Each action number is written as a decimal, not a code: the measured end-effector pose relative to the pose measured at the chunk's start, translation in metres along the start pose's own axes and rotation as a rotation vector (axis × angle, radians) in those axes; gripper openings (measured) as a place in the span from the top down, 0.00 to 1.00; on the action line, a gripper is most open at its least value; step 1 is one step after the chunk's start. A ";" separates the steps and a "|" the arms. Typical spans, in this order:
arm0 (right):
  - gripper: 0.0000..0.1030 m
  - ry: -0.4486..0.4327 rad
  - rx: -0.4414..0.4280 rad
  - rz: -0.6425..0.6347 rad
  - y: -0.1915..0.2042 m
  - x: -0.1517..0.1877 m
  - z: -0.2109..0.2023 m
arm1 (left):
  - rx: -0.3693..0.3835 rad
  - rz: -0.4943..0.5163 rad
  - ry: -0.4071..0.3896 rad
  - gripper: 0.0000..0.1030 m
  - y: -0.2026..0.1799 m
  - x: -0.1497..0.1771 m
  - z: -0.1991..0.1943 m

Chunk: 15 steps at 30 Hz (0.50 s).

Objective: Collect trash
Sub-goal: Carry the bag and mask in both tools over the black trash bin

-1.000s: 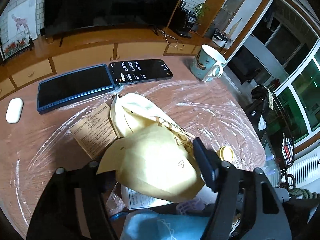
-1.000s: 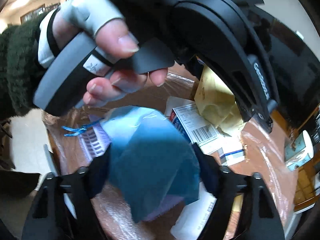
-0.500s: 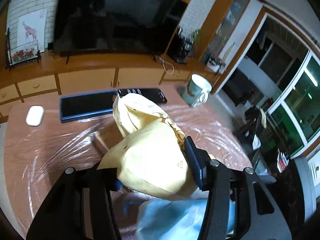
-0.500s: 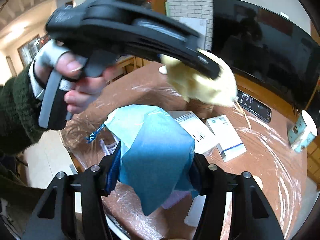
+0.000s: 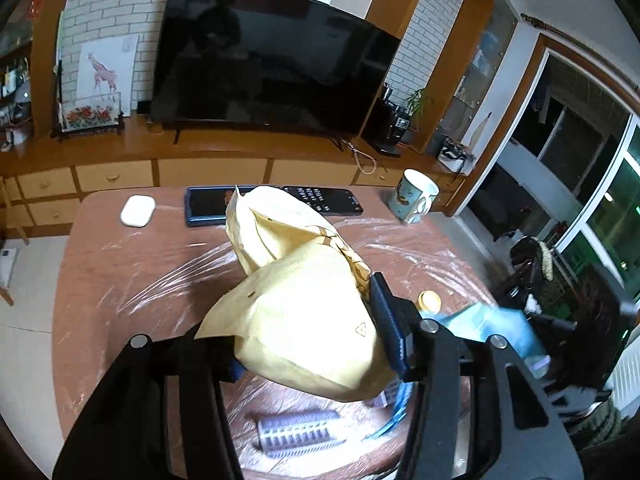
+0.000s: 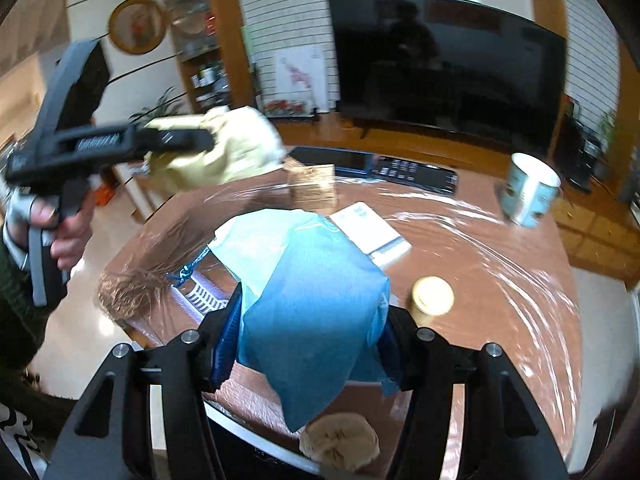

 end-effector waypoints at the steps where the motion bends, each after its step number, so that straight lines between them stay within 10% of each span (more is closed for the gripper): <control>1: 0.44 -0.001 0.009 0.021 -0.002 0.003 -0.005 | -0.013 0.006 0.000 0.49 -0.002 0.004 -0.001; 15: 0.44 0.008 0.031 0.076 0.002 0.037 -0.041 | -0.104 0.073 0.020 0.49 -0.037 0.064 -0.024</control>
Point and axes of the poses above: each gripper's, at about its wrist camera, not at the fingertips, and z roughly the way its jaws point, y to its left, x to its underside, the point moved 4 cm from there along z, roughly the way its jaws point, and after that the axes turned 15 degrees about x, right-handed, at the moved point
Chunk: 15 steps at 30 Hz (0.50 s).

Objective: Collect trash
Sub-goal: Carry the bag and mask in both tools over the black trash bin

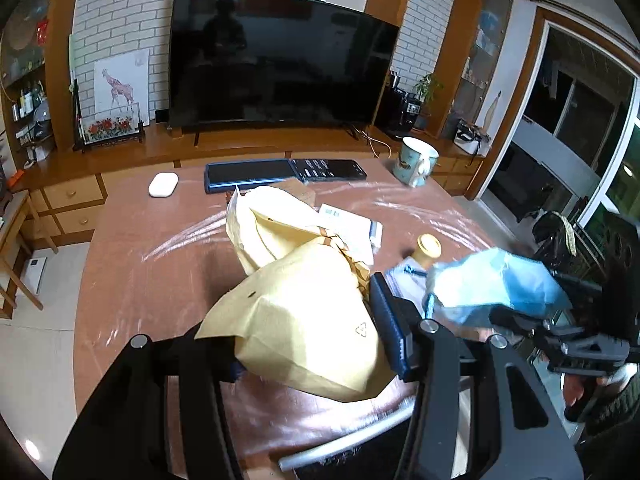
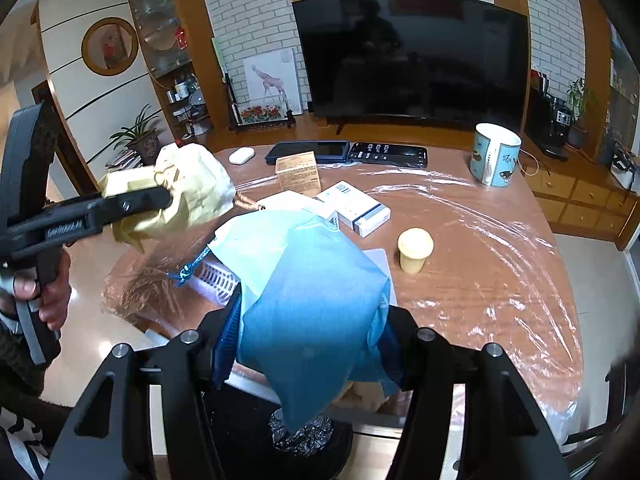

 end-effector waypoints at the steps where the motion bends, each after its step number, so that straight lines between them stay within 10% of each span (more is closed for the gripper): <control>1: 0.44 -0.002 -0.004 0.001 -0.001 0.003 -0.003 | -0.003 0.008 0.002 0.49 -0.005 0.005 -0.003; 15: 0.44 0.046 -0.088 -0.047 -0.013 0.061 -0.046 | -0.035 0.002 0.025 0.49 -0.069 0.073 -0.042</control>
Point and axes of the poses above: each gripper's, at about its wrist camera, not at the fingertips, and z roughly the way its jaws point, y to its left, x to its underside, the point moved 4 cm from there along z, roughly the way its jaws point, and after that the axes turned 15 degrees about x, right-handed, at the moved point
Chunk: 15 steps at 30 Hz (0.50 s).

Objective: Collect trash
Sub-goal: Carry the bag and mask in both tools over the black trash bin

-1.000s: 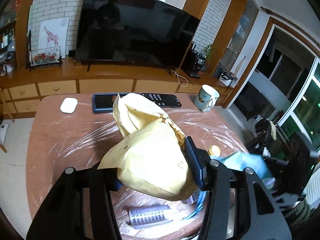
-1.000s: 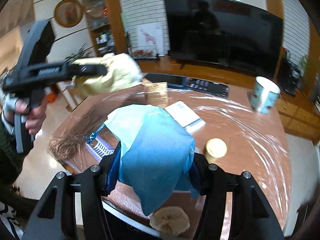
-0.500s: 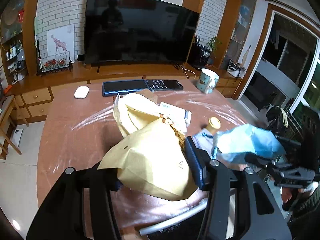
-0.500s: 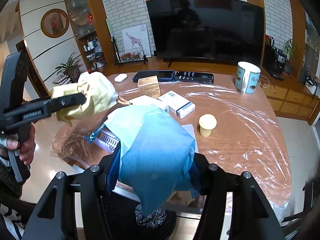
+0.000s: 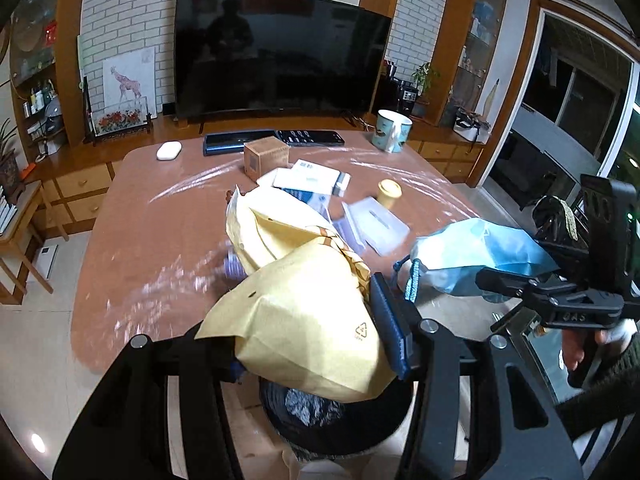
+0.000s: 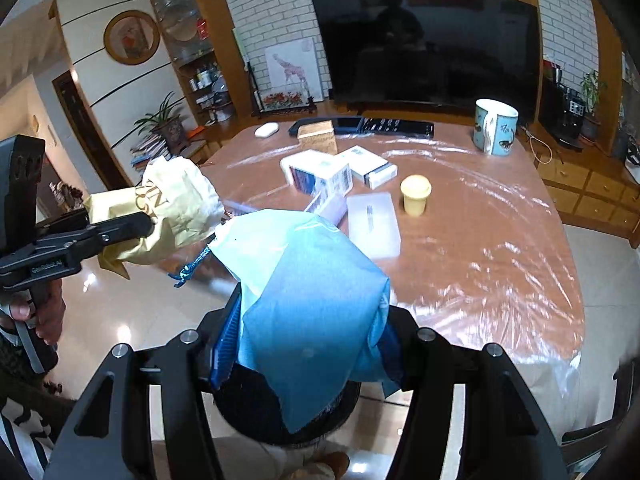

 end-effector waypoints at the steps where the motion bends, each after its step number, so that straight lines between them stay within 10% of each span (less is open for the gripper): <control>1: 0.44 0.006 -0.006 -0.007 0.001 0.005 -0.002 | 0.000 0.003 0.004 0.49 -0.004 0.005 -0.003; 15: 0.44 0.148 -0.021 -0.037 0.015 0.066 0.007 | 0.052 -0.002 0.155 0.49 -0.032 0.072 0.006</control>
Point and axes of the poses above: each gripper's, at about its wrist camera, not at the fingertips, and z roughly the way its jaws point, y to its left, x to its underside, the point moved 4 cm from there along z, roughly the way its jaws point, and after that the axes turned 15 degrees about x, right-handed, at the moved point
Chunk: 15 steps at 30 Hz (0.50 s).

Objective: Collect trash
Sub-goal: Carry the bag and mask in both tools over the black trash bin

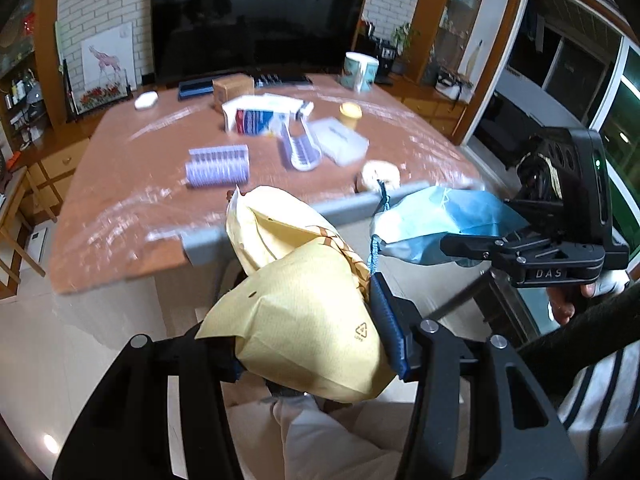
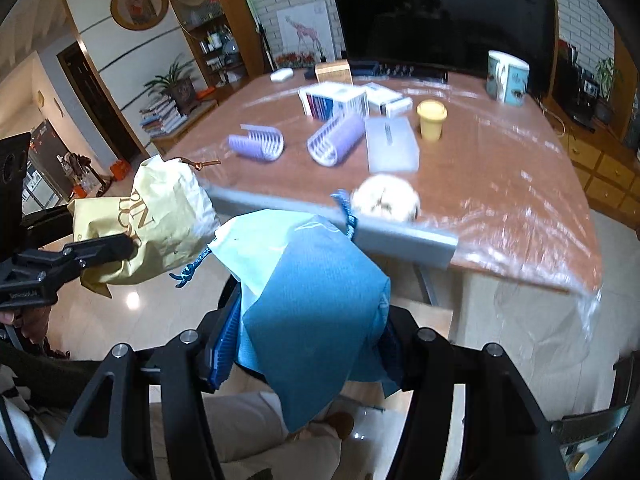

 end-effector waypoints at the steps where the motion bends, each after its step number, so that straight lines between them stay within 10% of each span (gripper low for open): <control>1: 0.44 0.010 0.003 -0.003 0.001 0.002 0.002 | 0.002 -0.002 0.010 0.49 -0.001 0.004 0.003; 15: 0.44 0.102 0.018 -0.012 0.018 0.017 0.036 | -0.004 -0.010 0.125 0.49 0.011 0.031 0.044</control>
Point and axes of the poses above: each gripper's, at about its wrist camera, not at the fingertips, and z roughly the way its jaws point, y to its left, x to its underside, the point moved 4 cm from there along z, roughly the way its jaws point, and after that the axes turned 15 degrees about x, right-handed, at the moved point
